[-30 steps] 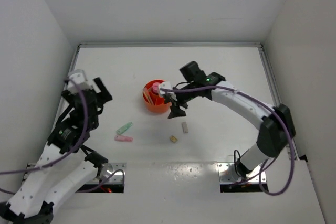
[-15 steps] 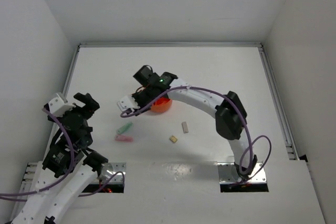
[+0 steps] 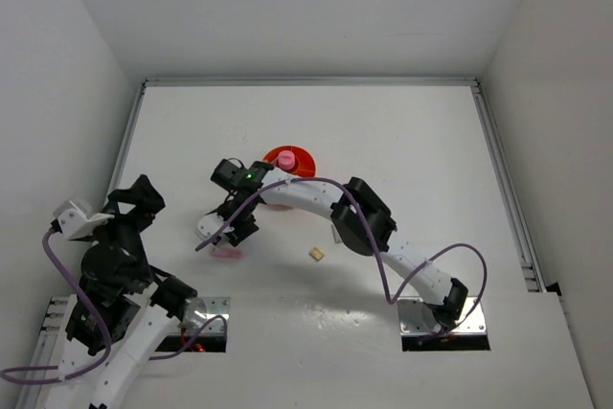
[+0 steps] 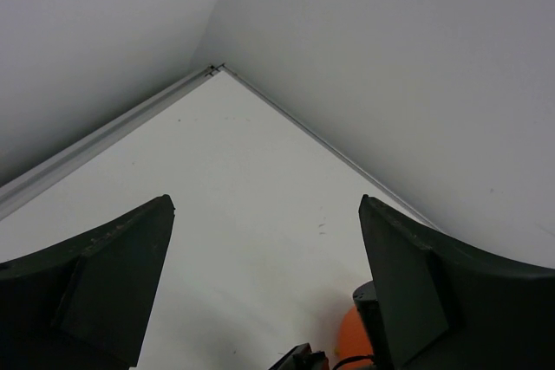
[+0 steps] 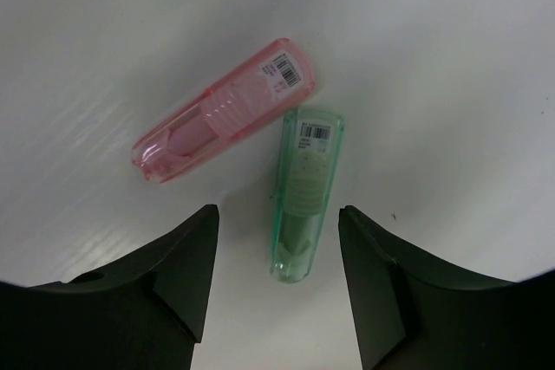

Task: Sort the stationery into containers
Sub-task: Pick up the stationery from the center of the board.

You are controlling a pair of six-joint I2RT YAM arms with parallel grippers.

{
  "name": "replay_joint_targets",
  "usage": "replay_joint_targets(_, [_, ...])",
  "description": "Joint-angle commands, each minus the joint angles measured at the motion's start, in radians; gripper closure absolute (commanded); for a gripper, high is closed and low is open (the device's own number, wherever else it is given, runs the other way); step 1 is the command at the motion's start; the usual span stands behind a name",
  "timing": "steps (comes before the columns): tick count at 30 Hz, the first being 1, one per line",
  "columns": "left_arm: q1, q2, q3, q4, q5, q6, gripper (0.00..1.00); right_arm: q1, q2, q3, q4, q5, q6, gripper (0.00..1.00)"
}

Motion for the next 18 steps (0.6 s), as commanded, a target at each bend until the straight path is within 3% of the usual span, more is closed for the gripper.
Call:
replay_joint_targets(1, [0.005, -0.015, -0.014, 0.056, 0.021, 0.033, 0.06, 0.000, 0.006, 0.084, -0.007, -0.051, -0.040, 0.42])
replay_joint_targets(18, [0.005, -0.015, -0.014, 0.056, 0.053, 0.042, 0.05, 0.000, 0.121, 0.158, -0.066, -0.062, -0.035, 0.42])
